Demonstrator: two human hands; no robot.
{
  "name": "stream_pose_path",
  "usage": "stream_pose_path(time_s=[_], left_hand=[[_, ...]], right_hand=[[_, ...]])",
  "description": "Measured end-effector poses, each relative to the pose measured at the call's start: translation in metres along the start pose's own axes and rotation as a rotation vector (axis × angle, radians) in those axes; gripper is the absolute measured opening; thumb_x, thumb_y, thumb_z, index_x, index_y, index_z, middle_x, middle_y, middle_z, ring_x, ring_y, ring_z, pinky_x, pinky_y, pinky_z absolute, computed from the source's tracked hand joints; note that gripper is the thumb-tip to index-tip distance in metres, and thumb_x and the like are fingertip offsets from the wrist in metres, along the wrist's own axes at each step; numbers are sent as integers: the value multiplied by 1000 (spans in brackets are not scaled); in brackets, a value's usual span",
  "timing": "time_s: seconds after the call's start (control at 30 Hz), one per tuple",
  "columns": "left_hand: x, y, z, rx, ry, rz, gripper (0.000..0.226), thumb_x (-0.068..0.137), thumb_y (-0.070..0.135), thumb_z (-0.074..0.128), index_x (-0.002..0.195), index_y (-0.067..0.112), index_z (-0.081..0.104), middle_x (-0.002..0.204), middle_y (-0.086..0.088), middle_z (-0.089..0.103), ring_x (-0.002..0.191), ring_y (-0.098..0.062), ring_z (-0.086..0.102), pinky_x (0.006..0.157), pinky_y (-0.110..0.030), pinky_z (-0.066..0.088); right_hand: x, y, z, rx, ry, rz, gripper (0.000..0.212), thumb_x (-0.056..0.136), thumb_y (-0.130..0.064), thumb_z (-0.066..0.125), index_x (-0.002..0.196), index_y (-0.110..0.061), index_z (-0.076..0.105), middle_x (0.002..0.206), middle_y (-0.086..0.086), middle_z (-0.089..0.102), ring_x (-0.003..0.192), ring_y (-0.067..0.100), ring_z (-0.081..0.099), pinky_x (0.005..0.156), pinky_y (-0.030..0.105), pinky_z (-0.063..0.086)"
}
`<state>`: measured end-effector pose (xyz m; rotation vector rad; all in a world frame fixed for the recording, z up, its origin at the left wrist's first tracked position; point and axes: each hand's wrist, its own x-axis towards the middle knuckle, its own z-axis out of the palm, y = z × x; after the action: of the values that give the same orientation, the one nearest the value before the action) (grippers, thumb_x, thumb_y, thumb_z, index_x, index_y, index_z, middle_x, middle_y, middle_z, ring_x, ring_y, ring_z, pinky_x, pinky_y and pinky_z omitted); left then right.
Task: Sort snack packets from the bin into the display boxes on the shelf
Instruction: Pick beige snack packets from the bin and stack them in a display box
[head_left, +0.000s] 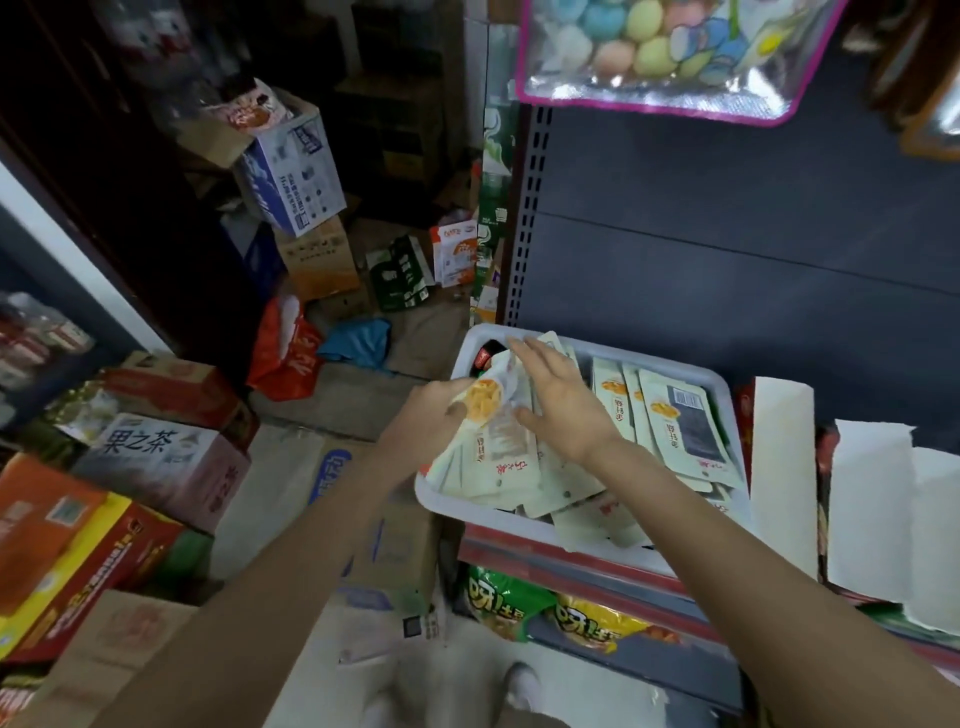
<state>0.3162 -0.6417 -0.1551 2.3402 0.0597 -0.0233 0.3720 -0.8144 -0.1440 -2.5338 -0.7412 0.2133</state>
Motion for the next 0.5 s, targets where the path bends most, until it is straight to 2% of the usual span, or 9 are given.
stream_pose_path(time_s=[0.07,0.1,0.13,0.2,0.23,0.3,0.4,0.5], left_hand=[[2,-3,-23,47,-50,69,33,94,1,43,117,11,64,96,-8,68,80,-17,59,57,-15,35],[3,-5,-35,61,-43,82,32,94,2,45,118,11,64,100,-4,68,87,-15,59,61,-16,35],[3,-9,-47,55,-12,84,28,93,4,49,115,11,66,98,0,67,87,-13,59,62,-16,35],[3,-21,-67,-20,102,46,16,89,12,61,102,12,70,84,5,65,71,-6,58,54,-14,37],[3,-27,-75,-81,170,14,13,86,17,66,97,15,71,81,7,65,68,-4,59,53,-14,40],[4,-41,-87,-267,267,-59,14,82,20,72,95,19,67,84,6,67,69,-3,63,58,-17,48],[4,-49,-89,-538,192,-142,17,84,10,69,100,11,63,94,-3,70,71,0,66,61,-15,54],[9,-42,-86,-510,155,-66,12,87,10,65,98,13,66,101,-7,71,82,-7,67,69,-24,58]], right_hand=[[9,-17,0,48,60,5,59,91,-17,58,142,-22,31,144,5,40,132,21,36,109,36,33],[13,-26,0,95,93,32,47,92,-17,57,135,-20,38,133,6,50,122,22,46,101,39,41],[16,-34,0,164,122,62,35,93,-16,56,126,-18,44,121,6,58,111,22,54,92,39,46],[20,-46,2,307,191,93,11,94,-13,54,104,-16,53,99,2,63,92,20,60,77,30,49],[20,-50,3,378,218,112,8,94,-11,55,93,-18,54,91,0,61,87,19,58,73,28,47],[18,-55,7,541,252,180,20,94,-9,54,79,-24,51,85,-1,59,86,22,59,75,34,52],[10,-58,14,738,337,339,12,94,-10,53,87,-19,56,98,7,63,97,27,63,84,50,55],[-2,-59,13,825,422,435,9,94,-7,52,95,-15,55,97,4,61,94,23,63,82,49,56]])
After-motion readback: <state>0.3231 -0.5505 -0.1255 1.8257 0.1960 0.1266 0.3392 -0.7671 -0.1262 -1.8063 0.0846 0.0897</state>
